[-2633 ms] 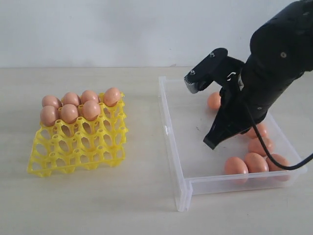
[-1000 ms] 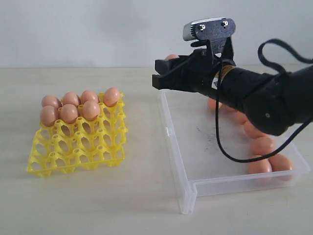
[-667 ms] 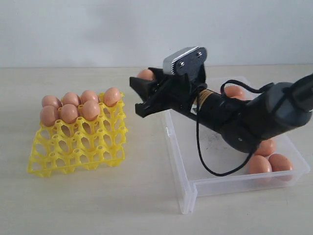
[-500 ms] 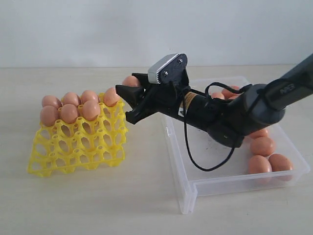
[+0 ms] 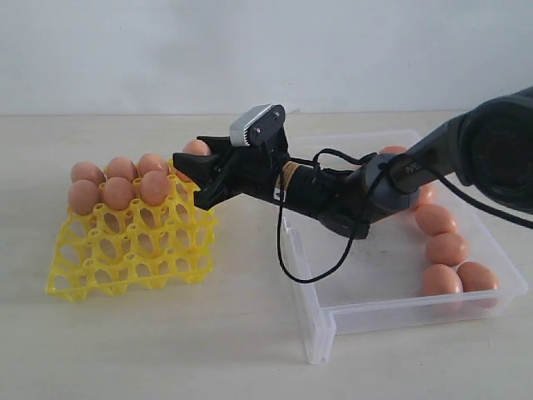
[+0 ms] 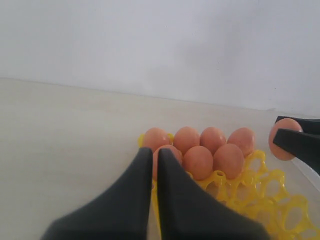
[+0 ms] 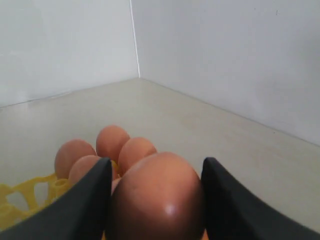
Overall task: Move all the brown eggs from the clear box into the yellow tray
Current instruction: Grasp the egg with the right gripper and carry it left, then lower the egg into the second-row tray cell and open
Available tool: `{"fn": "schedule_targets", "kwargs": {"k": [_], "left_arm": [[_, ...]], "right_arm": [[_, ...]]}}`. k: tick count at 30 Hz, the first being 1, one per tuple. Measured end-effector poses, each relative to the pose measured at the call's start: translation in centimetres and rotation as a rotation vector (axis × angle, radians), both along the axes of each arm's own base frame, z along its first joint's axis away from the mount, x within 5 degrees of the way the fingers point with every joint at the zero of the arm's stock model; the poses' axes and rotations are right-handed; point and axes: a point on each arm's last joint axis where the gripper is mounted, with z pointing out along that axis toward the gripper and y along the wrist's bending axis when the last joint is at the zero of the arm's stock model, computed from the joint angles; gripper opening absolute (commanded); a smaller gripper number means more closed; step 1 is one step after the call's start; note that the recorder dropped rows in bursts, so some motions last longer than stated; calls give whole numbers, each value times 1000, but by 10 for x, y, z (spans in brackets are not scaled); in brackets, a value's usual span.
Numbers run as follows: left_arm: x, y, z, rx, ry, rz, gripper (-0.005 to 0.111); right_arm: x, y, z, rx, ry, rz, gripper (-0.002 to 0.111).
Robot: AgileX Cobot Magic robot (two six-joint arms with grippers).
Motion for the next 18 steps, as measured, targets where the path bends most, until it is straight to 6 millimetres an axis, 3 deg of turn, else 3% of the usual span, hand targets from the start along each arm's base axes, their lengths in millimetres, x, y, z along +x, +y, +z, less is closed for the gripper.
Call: {"fn": "schedule_targets", "kwargs": {"k": [7,18], "left_arm": [[0,0,0,0,0,0,4],[0,0,0,0,0,0,4]], "right_arm": [[5,25,-12,-90,32,11,0],[9,25,-15,-122,64,-26,0]]}}
